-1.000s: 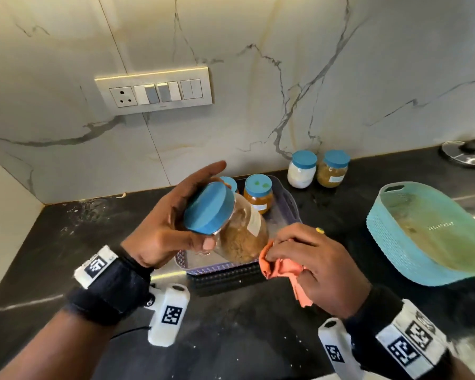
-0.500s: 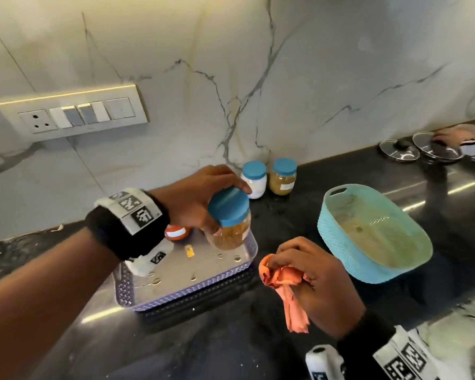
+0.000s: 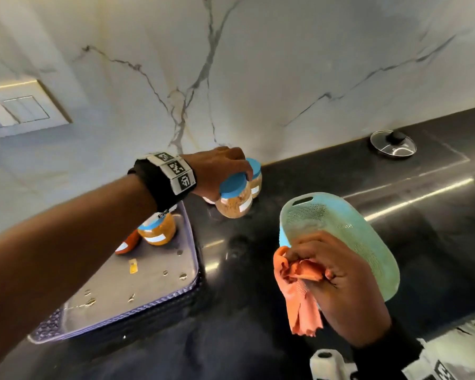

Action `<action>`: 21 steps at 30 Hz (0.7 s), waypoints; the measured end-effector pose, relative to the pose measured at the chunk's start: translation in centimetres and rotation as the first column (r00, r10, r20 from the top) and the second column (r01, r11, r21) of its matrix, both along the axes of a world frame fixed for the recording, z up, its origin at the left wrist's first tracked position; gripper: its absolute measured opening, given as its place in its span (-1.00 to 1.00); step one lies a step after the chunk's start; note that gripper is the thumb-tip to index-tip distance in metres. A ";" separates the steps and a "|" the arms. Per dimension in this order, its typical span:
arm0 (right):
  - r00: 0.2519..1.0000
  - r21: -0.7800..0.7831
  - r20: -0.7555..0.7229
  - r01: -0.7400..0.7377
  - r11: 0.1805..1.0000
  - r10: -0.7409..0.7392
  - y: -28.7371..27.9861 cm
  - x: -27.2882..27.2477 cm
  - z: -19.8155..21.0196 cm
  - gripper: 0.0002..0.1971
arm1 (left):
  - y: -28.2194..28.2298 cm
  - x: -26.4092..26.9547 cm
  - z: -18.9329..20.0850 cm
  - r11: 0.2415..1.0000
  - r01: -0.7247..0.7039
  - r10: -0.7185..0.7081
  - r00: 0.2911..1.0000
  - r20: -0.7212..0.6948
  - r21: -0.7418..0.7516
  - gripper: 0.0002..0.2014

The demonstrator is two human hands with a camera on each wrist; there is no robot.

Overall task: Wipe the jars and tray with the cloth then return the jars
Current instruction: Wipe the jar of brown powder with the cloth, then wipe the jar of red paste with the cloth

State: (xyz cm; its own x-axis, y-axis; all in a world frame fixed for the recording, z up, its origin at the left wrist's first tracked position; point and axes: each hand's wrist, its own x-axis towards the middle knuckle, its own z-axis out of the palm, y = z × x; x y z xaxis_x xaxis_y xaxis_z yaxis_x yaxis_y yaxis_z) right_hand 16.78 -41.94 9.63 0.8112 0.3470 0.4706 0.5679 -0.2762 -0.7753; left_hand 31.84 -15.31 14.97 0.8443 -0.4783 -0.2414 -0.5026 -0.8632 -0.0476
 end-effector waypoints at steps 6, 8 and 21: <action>0.998 0.011 -0.036 -0.055 0.998 0.055 -1.8 2.5 -0.8 -0.69 | -1.7 3.0 -4.4 0.978 0.074 -0.052 0.992 -0.117 0.193 -0.28; 0.996 0.017 -0.054 -0.067 0.998 0.068 -2.0 2.9 -0.9 -0.68 | -1.5 3.1 -5.5 0.972 0.095 -0.065 0.988 -0.141 0.216 -0.29; 0.995 0.014 -0.045 -0.087 0.996 0.088 -0.6 4.2 -0.9 -0.72 | -0.2 2.3 -8.1 0.923 0.182 -0.131 0.977 -0.169 0.340 -0.07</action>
